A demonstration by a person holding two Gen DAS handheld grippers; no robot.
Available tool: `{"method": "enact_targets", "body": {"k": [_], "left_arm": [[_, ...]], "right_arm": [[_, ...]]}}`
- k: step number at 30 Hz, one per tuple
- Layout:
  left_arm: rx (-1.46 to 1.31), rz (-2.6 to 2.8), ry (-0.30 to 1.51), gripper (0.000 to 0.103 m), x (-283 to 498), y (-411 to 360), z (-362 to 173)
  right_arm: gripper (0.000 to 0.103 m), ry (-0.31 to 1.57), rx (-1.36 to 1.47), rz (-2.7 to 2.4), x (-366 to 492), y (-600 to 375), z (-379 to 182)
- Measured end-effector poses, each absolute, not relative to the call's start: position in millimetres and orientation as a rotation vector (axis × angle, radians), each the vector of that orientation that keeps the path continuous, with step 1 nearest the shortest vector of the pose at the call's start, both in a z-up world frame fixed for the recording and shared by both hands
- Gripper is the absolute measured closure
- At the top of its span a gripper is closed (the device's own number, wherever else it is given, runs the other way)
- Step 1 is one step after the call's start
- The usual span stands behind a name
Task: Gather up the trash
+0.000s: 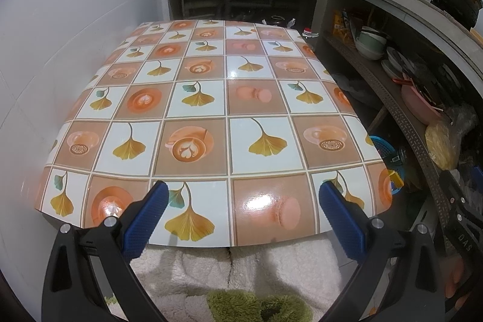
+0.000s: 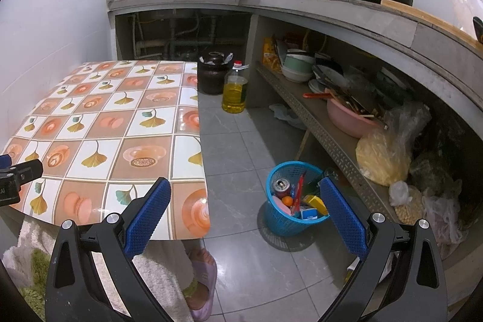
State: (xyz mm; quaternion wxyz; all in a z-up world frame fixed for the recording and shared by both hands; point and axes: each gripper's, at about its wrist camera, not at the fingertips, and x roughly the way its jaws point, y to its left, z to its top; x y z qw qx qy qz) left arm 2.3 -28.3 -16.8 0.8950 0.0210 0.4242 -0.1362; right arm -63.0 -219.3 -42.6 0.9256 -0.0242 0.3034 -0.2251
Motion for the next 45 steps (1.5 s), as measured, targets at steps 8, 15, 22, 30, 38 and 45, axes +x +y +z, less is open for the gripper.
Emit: {"method": "enact_targets", "body": {"k": [8,15,22,30,38,45], "left_arm": [[0.044,-0.282,0.882,0.005,3.1,-27.3,-17.1],[0.043,-0.281,0.883,0.005,3.4,-27.3,-16.9],[0.043,-0.282,0.883,0.005,4.0,-27.2,-16.7],[0.044,-0.282,0.885,0.005,3.4,-26.0,-17.6],[0.046,-0.277,0.893,0.005,3.1,-24.4,-21.6],[0.046,-0.278,0.893,0.005,3.1,-23.7,-22.1]], "right_arm": [[0.008,0.624,-0.052,-0.460,-62.7,-220.0,-43.1],[0.008,0.624,-0.054,-0.457,-62.5,-220.2,-43.7],[0.008,0.625,-0.053,-0.457,-62.2,-220.1,-43.5],[0.008,0.625,-0.052,-0.457,-61.9,-220.6,-43.5],[0.008,0.626,-0.052,-0.454,-61.7,-220.3,-45.0],[0.008,0.627,-0.053,-0.455,-62.0,-220.2,-45.1]]}}
